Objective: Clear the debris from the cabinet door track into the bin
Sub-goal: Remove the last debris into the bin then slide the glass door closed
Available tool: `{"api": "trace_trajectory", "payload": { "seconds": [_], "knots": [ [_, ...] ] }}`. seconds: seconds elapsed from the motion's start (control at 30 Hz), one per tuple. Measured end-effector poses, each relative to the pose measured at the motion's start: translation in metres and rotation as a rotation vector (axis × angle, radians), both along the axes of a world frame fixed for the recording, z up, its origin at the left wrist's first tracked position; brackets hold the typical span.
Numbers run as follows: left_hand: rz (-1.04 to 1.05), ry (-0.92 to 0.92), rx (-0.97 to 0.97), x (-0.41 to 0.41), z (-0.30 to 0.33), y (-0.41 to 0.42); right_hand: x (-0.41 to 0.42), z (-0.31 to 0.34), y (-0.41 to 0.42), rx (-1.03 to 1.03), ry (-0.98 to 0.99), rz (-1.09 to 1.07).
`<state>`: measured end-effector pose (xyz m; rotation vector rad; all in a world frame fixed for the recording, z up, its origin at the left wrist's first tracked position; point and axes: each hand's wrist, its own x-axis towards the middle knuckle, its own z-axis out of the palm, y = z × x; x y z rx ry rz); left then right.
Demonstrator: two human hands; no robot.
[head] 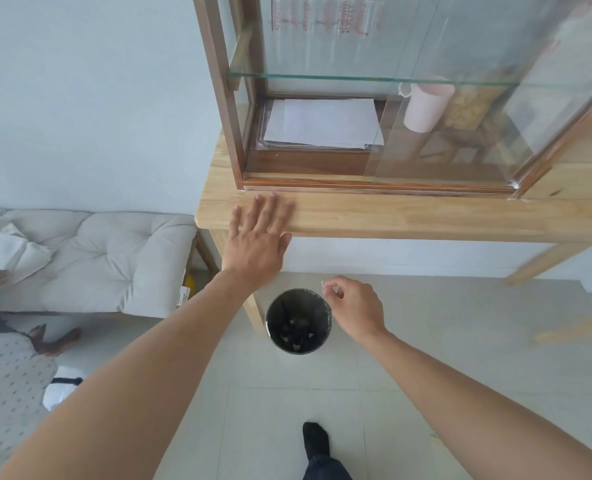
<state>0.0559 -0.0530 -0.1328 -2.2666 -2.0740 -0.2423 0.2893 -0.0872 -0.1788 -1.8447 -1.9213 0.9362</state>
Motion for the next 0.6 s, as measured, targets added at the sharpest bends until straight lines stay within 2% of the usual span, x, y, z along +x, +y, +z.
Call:
{"api": "trace_trajectory", "payload": {
  "seconds": [0.4, 0.6],
  "knots": [
    [0.055, 0.027, 0.212, 0.004, -0.028, 0.007, -0.019, -0.115, 0.022, -0.276, -0.091, -0.029],
    [0.088, 0.036, 0.278, 0.007, -0.038, 0.01, -0.039, -0.147, 0.05, -0.341, -0.052, -0.026]
  ]
}}
